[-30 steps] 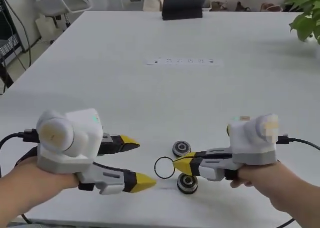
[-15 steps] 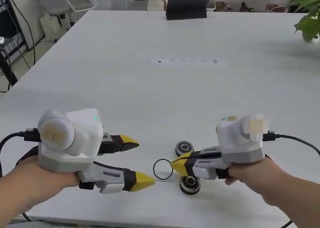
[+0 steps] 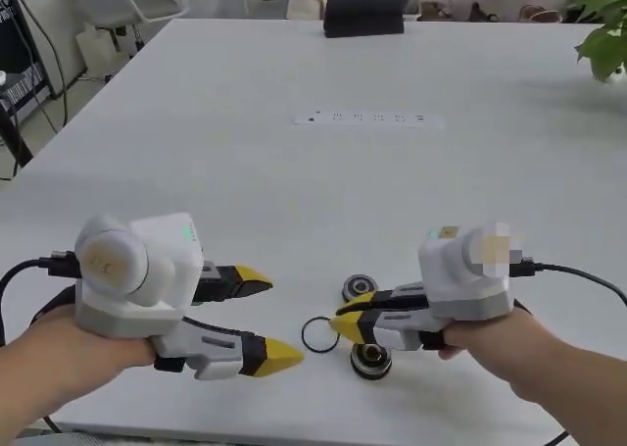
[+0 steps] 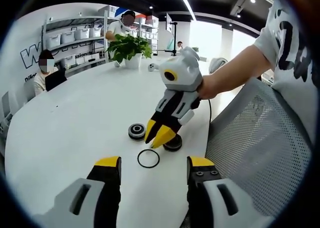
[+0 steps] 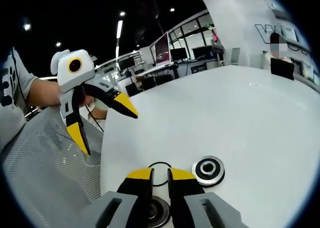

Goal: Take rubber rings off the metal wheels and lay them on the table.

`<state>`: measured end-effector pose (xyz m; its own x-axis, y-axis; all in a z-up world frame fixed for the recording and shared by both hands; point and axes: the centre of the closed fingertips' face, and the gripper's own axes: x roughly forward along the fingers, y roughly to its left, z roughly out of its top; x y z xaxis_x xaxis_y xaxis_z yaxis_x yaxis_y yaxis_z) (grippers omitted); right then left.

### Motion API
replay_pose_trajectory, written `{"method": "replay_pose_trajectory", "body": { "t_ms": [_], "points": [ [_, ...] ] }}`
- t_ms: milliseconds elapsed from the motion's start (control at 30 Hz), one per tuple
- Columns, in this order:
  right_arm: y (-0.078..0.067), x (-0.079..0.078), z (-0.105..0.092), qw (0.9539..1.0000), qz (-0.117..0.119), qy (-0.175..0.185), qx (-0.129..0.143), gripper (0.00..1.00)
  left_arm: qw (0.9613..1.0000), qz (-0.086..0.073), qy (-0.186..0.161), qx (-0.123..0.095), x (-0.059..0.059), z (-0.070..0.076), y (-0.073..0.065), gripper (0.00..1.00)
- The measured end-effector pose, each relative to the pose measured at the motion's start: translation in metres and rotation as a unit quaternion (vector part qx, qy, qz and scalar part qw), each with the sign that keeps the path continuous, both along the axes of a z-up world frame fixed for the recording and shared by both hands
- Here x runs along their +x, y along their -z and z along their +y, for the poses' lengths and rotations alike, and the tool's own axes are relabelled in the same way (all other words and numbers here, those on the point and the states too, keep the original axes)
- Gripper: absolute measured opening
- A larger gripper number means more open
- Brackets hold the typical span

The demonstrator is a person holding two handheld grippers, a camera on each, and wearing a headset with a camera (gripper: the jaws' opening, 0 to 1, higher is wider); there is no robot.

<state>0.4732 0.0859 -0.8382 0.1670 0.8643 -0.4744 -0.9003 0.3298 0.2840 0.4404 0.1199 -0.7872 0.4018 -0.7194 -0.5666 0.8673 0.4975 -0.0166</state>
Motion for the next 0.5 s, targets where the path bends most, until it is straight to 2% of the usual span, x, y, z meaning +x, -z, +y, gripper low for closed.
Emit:
{"method": "replay_pose_trajectory", "body": {
  "t_ms": [100, 333, 500],
  "points": [
    [-0.004, -0.001, 0.0, 0.9999, 0.005, 0.006, 0.013, 0.11, 1.0, 0.0, 0.001, 0.0, 0.0, -0.001, 0.0, 0.5],
    [-0.01, -0.003, -0.006, 0.9996, 0.0, 0.015, 0.025, 0.13, 0.9999, -0.002, 0.01, 0.004, -0.001, -0.006, -0.001, 0.49],
    [-0.021, 0.0, -0.012, 0.9987, -0.004, 0.028, 0.043, 0.16, 0.9999, -0.001, 0.016, 0.005, 0.0, -0.009, 0.0, 0.49]
  ]
}}
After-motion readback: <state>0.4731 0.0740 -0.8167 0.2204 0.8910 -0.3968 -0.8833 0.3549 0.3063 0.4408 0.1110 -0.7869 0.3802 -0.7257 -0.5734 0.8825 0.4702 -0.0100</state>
